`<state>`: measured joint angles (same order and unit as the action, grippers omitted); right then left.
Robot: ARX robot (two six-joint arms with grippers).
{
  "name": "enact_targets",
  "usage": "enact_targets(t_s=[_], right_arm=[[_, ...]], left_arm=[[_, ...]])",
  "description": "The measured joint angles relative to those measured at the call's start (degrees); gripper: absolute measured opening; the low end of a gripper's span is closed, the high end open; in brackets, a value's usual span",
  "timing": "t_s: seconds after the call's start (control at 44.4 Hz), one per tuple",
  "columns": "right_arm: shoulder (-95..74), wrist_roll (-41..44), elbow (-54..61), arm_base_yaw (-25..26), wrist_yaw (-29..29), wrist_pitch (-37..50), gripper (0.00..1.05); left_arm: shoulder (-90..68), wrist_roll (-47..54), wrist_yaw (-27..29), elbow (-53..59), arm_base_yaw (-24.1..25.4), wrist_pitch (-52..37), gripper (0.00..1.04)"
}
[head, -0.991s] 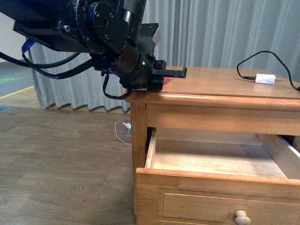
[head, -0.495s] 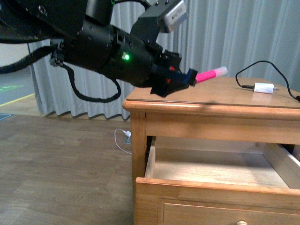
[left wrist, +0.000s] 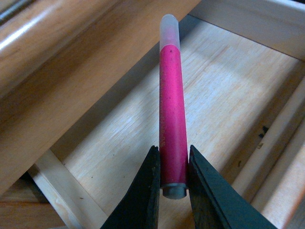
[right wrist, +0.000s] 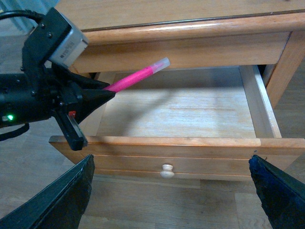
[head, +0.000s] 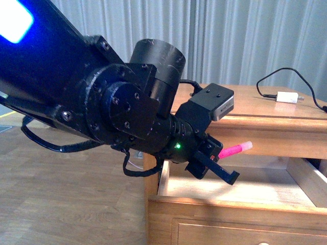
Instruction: Place pink marker in drawer with both arms
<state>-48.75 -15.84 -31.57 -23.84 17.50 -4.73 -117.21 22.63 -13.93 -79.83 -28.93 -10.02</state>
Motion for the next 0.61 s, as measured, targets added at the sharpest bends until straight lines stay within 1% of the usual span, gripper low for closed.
enact_targets(t_s=[0.203,0.225,0.27,0.293,0.383,0.428,0.541,0.563,0.608], right_arm=[[0.02,0.00,0.00,0.00,0.00,0.00,0.96],[0.02,0.00,0.00,0.00,0.00,0.00,0.96],[0.02,0.00,0.00,0.00,0.00,0.00,0.96],[0.02,0.00,0.00,0.00,0.00,0.00,0.96],[0.02,0.00,0.00,0.00,0.00,0.00,0.96],[0.02,0.00,0.00,0.00,0.00,0.00,0.96],[0.02,0.00,0.00,0.00,0.00,0.00,0.96],[0.02,0.00,0.00,0.00,0.00,0.00,0.96],[0.02,0.00,0.00,0.00,0.00,0.00,0.96]], left_arm=[[-2.23,-0.42,1.99,-0.66,-0.74,-2.08,0.14],[-2.34,-0.52,2.05,-0.70,-0.76,-2.19,0.15],[-2.47,-0.61,2.08,-0.70,-0.85,-2.49,0.23],[-2.49,-0.63,2.05,-0.70,-0.85,-2.51,0.24],[-2.47,-1.22,2.75,-0.72,-0.87,-2.91,0.43],[-2.36,-2.03,3.98,-0.74,-0.81,-2.78,0.50],[-1.62,-4.39,7.19,-0.74,-0.50,-1.57,0.64],[-1.25,-5.33,8.09,-0.63,-0.31,-1.49,0.68],[-0.48,-5.99,8.50,-0.33,0.00,-1.60,0.72]])
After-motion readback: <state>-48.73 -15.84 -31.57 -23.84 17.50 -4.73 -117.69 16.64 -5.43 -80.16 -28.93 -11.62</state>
